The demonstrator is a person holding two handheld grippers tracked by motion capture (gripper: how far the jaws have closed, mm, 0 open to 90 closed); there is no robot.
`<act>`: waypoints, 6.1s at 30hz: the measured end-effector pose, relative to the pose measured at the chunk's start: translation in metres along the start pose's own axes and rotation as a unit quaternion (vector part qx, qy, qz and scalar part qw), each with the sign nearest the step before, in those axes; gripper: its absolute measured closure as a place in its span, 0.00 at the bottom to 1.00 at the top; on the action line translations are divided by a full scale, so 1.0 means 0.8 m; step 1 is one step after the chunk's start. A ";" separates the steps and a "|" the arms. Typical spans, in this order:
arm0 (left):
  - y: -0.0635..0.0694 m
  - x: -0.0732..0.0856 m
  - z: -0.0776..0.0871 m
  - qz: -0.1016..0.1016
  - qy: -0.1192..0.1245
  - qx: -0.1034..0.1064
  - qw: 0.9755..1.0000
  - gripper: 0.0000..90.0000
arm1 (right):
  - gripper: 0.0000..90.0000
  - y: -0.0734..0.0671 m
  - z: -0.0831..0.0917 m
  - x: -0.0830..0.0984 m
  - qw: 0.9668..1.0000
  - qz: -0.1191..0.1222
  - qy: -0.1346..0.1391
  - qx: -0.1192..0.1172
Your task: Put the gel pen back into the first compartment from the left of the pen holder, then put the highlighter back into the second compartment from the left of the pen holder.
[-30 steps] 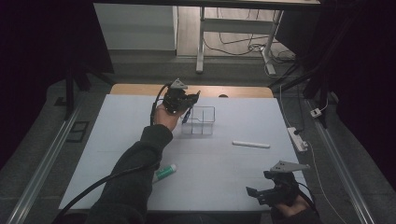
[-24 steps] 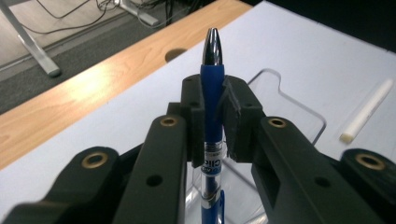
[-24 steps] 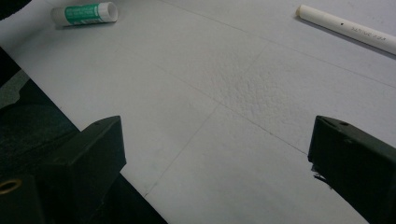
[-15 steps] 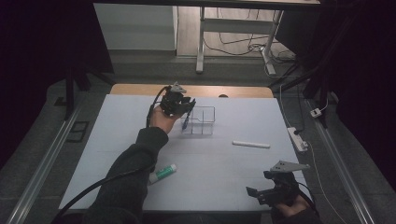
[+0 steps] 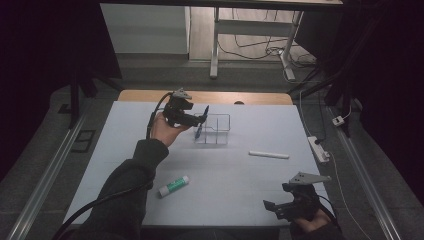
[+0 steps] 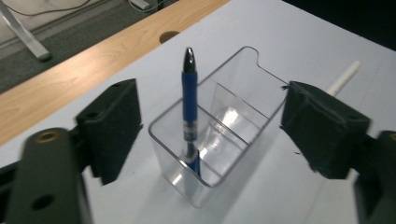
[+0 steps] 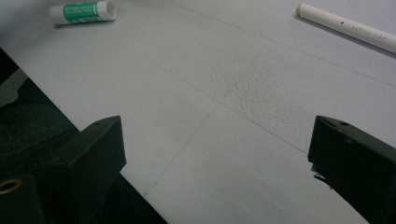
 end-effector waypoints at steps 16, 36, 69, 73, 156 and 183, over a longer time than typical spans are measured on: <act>0.021 0.030 0.049 0.045 -0.008 0.040 0.998 0.02 | 0.04 0.000 -0.001 0.000 1.000 -0.001 -0.003 0.001; 0.053 0.090 0.134 0.056 -0.014 0.068 0.996 0.00 | 0.04 0.000 -0.001 0.000 1.000 0.004 -0.002 0.007; 0.098 0.247 0.292 0.114 -0.054 -0.046 0.991 0.00 | 0.04 0.000 0.001 -0.001 1.000 0.007 0.003 0.014; 0.098 0.252 0.295 0.119 -0.057 -0.049 0.990 0.00 | 0.04 0.000 0.001 0.000 1.000 0.008 0.002 0.015; 0.099 0.254 0.292 0.125 -0.065 -0.024 0.990 0.01 | 1.00 0.210 -0.126 -0.049 0.988 0.009 -0.111 0.111; 0.099 0.253 0.293 0.125 -0.062 -0.024 0.990 0.01 | 1.00 0.179 -0.094 -0.020 0.986 0.005 -0.147 0.084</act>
Point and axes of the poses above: each handheld gripper's, and its own axes: z roughly backward along the jaws, x roughly out of its underside, y roughly to its right, the point moved 9 cm from there along -z, roughly forward along the jaws, and after that the axes turned 9 degrees about y, right-handed, at the moved point
